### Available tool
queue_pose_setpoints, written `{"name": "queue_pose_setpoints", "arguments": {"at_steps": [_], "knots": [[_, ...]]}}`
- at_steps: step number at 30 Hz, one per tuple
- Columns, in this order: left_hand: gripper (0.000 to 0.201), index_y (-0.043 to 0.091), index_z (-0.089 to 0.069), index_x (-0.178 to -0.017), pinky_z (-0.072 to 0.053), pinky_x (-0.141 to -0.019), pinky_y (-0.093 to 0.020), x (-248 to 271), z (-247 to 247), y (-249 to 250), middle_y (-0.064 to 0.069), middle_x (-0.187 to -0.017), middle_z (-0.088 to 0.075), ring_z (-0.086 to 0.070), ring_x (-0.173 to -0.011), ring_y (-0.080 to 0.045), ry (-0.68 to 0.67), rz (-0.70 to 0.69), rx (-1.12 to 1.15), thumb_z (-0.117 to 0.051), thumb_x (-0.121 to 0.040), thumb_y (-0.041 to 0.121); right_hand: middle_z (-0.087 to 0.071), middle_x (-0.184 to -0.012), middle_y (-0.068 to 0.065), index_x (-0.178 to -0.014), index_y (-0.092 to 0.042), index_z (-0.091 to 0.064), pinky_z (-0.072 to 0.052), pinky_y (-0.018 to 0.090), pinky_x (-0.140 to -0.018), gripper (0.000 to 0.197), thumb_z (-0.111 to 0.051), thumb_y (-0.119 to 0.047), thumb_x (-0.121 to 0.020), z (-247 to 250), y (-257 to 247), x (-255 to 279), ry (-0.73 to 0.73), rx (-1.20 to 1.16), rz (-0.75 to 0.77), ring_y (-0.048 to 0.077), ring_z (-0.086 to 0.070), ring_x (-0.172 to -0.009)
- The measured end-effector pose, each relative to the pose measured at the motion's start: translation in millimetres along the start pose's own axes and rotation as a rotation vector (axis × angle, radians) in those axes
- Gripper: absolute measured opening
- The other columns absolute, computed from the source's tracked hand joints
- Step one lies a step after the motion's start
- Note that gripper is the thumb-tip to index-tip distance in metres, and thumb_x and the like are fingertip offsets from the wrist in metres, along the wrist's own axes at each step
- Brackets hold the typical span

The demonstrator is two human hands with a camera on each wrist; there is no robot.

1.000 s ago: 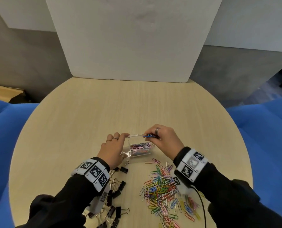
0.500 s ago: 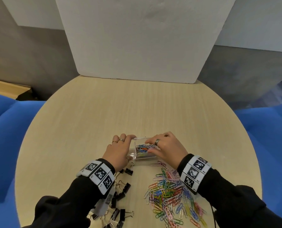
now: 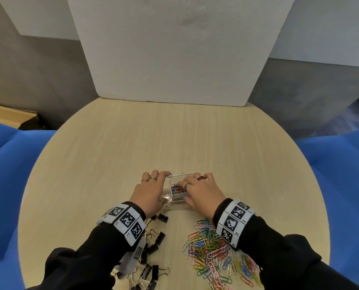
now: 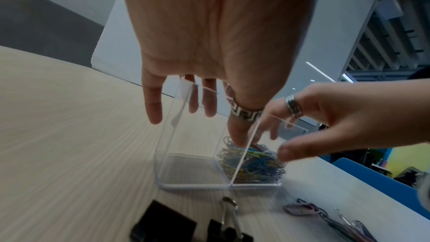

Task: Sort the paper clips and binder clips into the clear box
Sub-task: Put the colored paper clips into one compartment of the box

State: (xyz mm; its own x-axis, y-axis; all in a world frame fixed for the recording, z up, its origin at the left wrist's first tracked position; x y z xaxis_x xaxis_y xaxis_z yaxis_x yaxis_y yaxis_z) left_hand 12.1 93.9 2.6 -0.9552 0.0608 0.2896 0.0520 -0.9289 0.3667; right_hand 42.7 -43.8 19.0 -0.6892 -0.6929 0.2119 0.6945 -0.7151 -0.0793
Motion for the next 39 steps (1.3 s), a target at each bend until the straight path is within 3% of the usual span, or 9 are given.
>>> {"name": "queue_pose_setpoints", "arguments": {"at_steps": [4, 8, 15, 19, 24, 27, 31, 35, 39], "knots": [[0.069, 0.026, -0.021, -0.139, -0.045, -0.093, -0.040, 0, 0, 0, 0.000, -0.129, -0.036, -0.034, -0.118, -0.023, 0.002, 0.004, -0.004, -0.061, -0.084, 0.020, -0.048, -0.130, -0.003, -0.129, -0.020, -0.050, -0.024, 0.039, -0.095, 0.035, -0.042, -0.025, -0.095, -3, 0, 2, -0.051, 0.003, -0.005, 0.021, -0.037, -0.120], [0.069, 0.025, -0.021, -0.139, -0.045, -0.092, -0.039, -1, 0, 0, -0.001, -0.129, -0.035, -0.033, -0.119, -0.023, 0.004, 0.008, 0.002, -0.061, -0.084, 0.018, -0.053, -0.125, -0.004, -0.126, -0.024, -0.053, -0.025, 0.036, -0.092, 0.034, -0.047, -0.023, -0.092, 6, 11, 10, 0.060, -0.130, -0.003, 0.019, -0.041, -0.118], [0.069, 0.026, -0.022, -0.139, -0.046, -0.090, -0.037, -1, 0, 0, -0.001, -0.129, -0.036, -0.033, -0.118, -0.022, 0.013, 0.014, 0.011, -0.061, -0.083, 0.016, -0.050, -0.127, -0.003, -0.125, -0.020, -0.053, -0.025, 0.039, -0.095, 0.034, -0.043, -0.029, -0.094, 0, 7, 8, -0.014, 0.022, 0.019, 0.020, -0.036, -0.120], [0.069, 0.026, -0.021, -0.139, -0.047, -0.090, -0.038, -1, 1, 1, -0.001, -0.130, -0.035, -0.033, -0.120, -0.023, 0.006, 0.019, 0.003, -0.062, -0.084, 0.019, -0.052, -0.125, -0.007, -0.122, -0.023, -0.056, -0.027, 0.034, -0.096, 0.030, -0.047, -0.031, -0.094, 16, 16, 16, 0.087, -0.161, -0.008, 0.014, -0.039, -0.119], [0.069, 0.025, -0.020, -0.140, -0.047, -0.090, -0.038, -4, 3, 2, -0.003, -0.130, -0.035, -0.033, -0.119, -0.024, 0.013, 0.040, -0.008, -0.061, -0.084, 0.020, -0.060, -0.106, -0.001, -0.106, -0.015, -0.061, -0.043, 0.031, -0.090, 0.020, -0.047, -0.024, -0.094, 22, 50, 36, 0.343, -0.422, -0.245, 0.014, -0.053, -0.100], [0.069, 0.025, -0.020, -0.139, -0.046, -0.092, -0.039, -8, 4, 3, -0.003, -0.131, -0.034, -0.033, -0.120, -0.024, 0.011, 0.050, 0.010, -0.061, -0.085, 0.021, -0.050, -0.133, 0.002, -0.130, -0.016, -0.047, -0.039, 0.030, -0.099, 0.036, -0.037, -0.030, -0.098, -12, 54, 47, -0.030, -0.422, -0.315, 0.017, -0.051, -0.115], [0.068, 0.024, -0.020, -0.139, -0.045, -0.093, -0.040, -11, 5, 3, -0.004, -0.131, -0.034, -0.032, -0.120, -0.025, 0.006, 0.053, 0.017, -0.061, -0.085, 0.020, -0.003, -0.156, -0.006, -0.147, -0.024, -0.012, -0.018, 0.040, -0.116, 0.053, -0.030, -0.037, -0.099, -50, 37, 71, -0.416, -0.264, -0.095, 0.019, -0.002, -0.143], [0.068, 0.024, -0.020, -0.139, -0.046, -0.091, -0.039, -12, 4, 3, -0.004, -0.130, -0.034, -0.031, -0.119, -0.025, 0.011, 0.050, 0.023, -0.061, -0.085, 0.020, -0.013, -0.155, -0.009, -0.145, -0.025, -0.023, -0.017, 0.035, -0.116, 0.049, -0.032, -0.037, -0.099, -51, 39, 92, -0.452, -0.234, -0.049, 0.014, -0.005, -0.143], [0.069, 0.023, -0.020, -0.140, -0.045, -0.093, -0.040, -12, 4, 3, -0.005, -0.129, -0.034, -0.031, -0.118, -0.026, 0.009, 0.053, 0.025, -0.060, -0.085, 0.017, -0.034, -0.146, -0.007, -0.138, -0.028, -0.036, -0.026, 0.033, -0.110, 0.049, -0.043, -0.045, -0.093, -40, 42, 89, -0.232, -0.283, -0.080, 0.013, -0.027, -0.134]]}}
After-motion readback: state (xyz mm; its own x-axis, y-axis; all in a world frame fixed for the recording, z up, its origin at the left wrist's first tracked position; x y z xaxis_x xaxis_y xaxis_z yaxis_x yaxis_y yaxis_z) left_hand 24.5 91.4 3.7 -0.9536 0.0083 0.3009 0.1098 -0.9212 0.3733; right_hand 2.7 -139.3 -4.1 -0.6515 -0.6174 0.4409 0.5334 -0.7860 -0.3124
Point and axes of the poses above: each hand's wrist, its own x-axis away from the middle knuckle, its own z-axis out of the back of the hand, y = z × x, the point moved 4 cm from there along -x, towards the middle knuckle
